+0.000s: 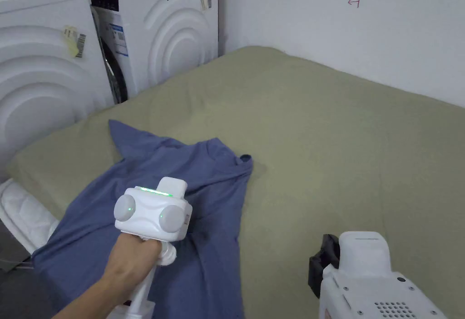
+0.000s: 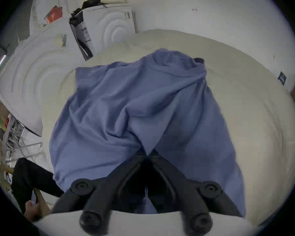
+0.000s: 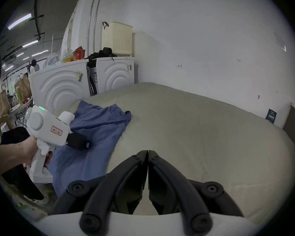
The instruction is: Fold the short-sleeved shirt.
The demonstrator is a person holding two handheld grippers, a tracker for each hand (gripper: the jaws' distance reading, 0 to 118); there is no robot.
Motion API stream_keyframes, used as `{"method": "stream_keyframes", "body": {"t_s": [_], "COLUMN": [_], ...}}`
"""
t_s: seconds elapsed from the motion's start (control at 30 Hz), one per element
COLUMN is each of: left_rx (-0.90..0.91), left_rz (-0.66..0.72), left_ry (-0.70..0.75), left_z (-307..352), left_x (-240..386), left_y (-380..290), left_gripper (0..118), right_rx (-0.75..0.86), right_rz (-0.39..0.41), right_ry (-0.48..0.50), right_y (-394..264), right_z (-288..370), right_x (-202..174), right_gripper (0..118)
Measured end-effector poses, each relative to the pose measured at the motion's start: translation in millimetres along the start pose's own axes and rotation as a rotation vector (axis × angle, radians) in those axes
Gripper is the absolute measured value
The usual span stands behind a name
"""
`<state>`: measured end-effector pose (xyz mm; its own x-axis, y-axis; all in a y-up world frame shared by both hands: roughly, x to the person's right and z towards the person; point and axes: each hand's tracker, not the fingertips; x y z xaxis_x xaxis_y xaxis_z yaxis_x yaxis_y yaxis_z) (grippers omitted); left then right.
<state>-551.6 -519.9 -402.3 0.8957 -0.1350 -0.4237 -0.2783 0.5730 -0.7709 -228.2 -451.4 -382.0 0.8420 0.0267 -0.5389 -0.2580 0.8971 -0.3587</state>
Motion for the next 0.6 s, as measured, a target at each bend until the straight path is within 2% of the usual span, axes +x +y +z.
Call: {"method": "stream_keyframes", "body": {"t_s": [0.03,0.07,0.17,0.23,0.3,0.5,0.6], "left_rx": [0.001,-0.004,0.059,0.095,0.135,0.249,0.289], "left_rz": [-0.017,0.008,-0.005,0.025,-0.024,-0.079,-0.173], "left_ry": [0.051,-0.007,-0.002,-0.086,-0.105,-0.291,-0.381], "left_z": [5,7,32,57,84,153,177], "left_x": [1,0,3,11,28,124,192], "left_y": [3,4,16,29,40,72,85], "left_gripper": [0,0,0,0,0,0,0], "right_rx": [0.001,0.003,0.026,0.04,0.052,0.098,0.103], "right_rz": [-0.003,-0.008,-0.03,-0.051,-0.072,-0.127,-0.121], "right_ry": [-0.01,-0.013,-0.056,-0.091,-0.132,-0.26,-0.353], "right_y": [0,0,0,0,0,-3,-9], "right_z": [5,11,32,48,63,119,148], "right_x": [4,9,29,47,64,125,160], "right_gripper": [6,6,6,6,6,6,6]}}
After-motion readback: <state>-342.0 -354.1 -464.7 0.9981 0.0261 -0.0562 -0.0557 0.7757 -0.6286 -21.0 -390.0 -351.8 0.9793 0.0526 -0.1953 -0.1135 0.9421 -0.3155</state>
